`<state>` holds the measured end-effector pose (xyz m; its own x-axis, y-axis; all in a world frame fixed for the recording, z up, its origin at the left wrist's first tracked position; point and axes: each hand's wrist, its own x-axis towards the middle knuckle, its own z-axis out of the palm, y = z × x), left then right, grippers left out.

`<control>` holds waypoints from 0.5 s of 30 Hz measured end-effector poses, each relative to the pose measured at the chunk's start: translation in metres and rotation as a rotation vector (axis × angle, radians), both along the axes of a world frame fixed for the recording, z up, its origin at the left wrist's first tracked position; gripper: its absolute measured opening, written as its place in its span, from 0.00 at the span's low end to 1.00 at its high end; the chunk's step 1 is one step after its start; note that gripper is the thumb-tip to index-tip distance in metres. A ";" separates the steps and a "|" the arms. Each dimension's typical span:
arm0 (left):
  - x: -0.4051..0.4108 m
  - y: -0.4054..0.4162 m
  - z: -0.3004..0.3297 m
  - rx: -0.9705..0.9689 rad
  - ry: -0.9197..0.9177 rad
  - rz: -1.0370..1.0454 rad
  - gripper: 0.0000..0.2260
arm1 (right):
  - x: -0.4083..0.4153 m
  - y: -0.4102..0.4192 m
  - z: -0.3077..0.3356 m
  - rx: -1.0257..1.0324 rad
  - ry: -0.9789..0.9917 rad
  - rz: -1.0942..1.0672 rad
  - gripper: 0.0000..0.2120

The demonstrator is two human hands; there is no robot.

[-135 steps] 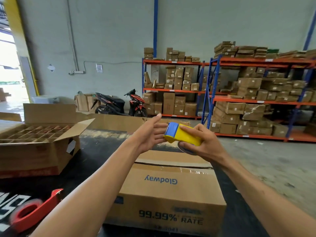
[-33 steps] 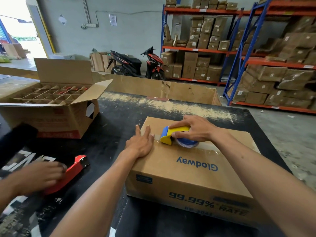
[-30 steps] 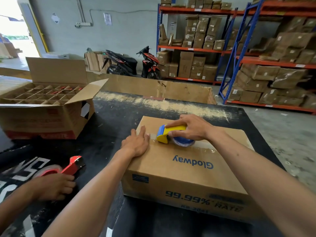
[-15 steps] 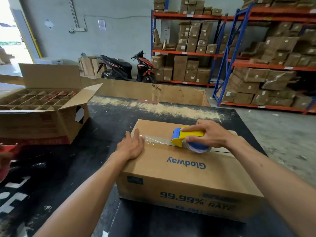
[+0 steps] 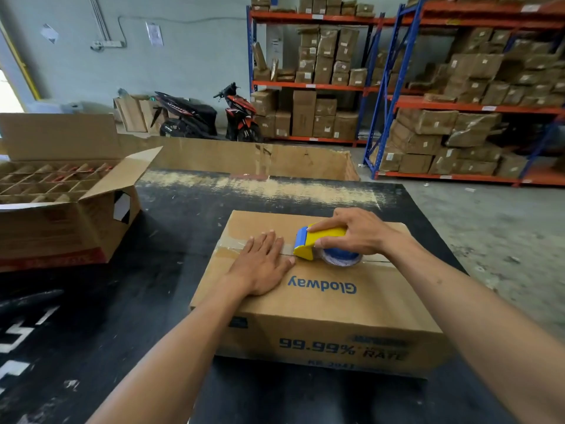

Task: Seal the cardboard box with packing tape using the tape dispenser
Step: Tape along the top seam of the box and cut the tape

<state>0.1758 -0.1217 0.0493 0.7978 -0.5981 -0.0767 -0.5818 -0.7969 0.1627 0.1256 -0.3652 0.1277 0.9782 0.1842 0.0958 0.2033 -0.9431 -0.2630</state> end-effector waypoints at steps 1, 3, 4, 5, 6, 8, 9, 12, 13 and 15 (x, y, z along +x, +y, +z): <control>0.000 0.001 0.000 -0.001 0.001 0.002 0.33 | 0.000 0.001 0.001 -0.021 -0.003 0.003 0.22; 0.000 0.001 -0.001 0.002 -0.004 0.001 0.32 | -0.002 0.001 0.002 -0.024 0.001 0.012 0.25; 0.000 0.001 -0.001 0.003 -0.004 -0.001 0.32 | -0.003 -0.001 0.003 -0.011 0.006 0.021 0.28; 0.000 0.001 -0.001 0.003 -0.002 -0.003 0.32 | -0.004 -0.003 0.004 0.003 0.009 0.030 0.30; 0.001 0.001 -0.001 0.005 -0.002 -0.004 0.32 | -0.005 -0.004 0.005 0.013 0.016 0.036 0.32; 0.002 0.002 0.000 0.013 0.001 -0.007 0.32 | -0.007 -0.008 0.009 0.003 0.036 0.046 0.34; 0.003 0.002 -0.001 0.017 -0.001 -0.008 0.32 | -0.009 -0.011 0.009 -0.008 0.044 0.047 0.32; 0.004 0.001 -0.002 0.020 -0.009 -0.013 0.32 | -0.017 -0.032 0.011 0.000 0.070 0.023 0.27; 0.005 0.002 -0.003 0.022 -0.012 -0.018 0.33 | -0.022 -0.043 0.012 0.011 0.080 0.013 0.27; 0.006 0.002 -0.006 0.024 -0.021 -0.024 0.33 | -0.033 -0.069 0.016 0.026 0.088 -0.009 0.27</control>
